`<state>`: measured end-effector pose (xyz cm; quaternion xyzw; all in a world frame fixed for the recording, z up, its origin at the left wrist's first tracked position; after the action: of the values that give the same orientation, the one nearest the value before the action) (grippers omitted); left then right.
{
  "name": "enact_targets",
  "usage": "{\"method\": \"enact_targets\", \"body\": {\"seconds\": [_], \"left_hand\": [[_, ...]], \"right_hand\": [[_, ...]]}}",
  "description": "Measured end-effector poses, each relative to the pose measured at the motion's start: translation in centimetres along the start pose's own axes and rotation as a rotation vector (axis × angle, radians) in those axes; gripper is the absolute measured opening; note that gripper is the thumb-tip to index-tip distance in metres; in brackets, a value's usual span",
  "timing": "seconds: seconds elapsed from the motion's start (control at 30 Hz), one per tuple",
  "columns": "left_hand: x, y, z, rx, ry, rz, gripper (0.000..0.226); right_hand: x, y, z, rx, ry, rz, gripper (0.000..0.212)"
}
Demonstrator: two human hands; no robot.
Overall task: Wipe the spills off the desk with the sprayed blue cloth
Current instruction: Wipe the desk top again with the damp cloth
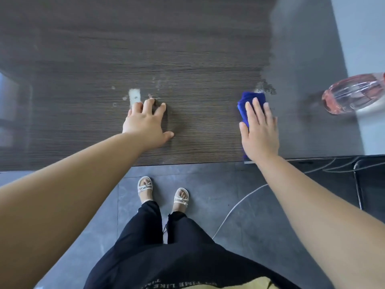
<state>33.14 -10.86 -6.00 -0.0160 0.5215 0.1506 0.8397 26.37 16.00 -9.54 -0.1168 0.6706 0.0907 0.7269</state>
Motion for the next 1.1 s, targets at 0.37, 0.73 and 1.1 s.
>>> {"method": "enact_targets", "body": {"seconds": [0.37, 0.73, 1.1], "left_hand": [[-2.6, -7.0, 0.6, 0.007, -0.008, 0.142, 0.077], [-4.2, -19.3, -0.8, -0.226, -0.009, 0.164, 0.121], [-4.3, -20.0, -2.0, -0.191, -0.076, 0.026, 0.123]], "right_hand": [[0.3, -12.0, 0.9, -0.747, -0.021, 0.094, 0.052], [1.2, -27.0, 0.5, -0.316, -0.001, -0.042, 0.065], [0.3, -23.2, -7.4, 0.292, 0.009, -0.061, 0.059]]}}
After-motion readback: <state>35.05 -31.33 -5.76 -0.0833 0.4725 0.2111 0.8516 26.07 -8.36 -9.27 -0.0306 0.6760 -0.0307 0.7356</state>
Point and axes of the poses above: each hand's wrist, its own z-axis away from the middle knuckle, its own x-axis out of the palm, y = z × x, the point moved 3 cm from there along -z, towards the middle knuckle, and after that the axes turned 2 degrees about z, right-handed, at the moved point
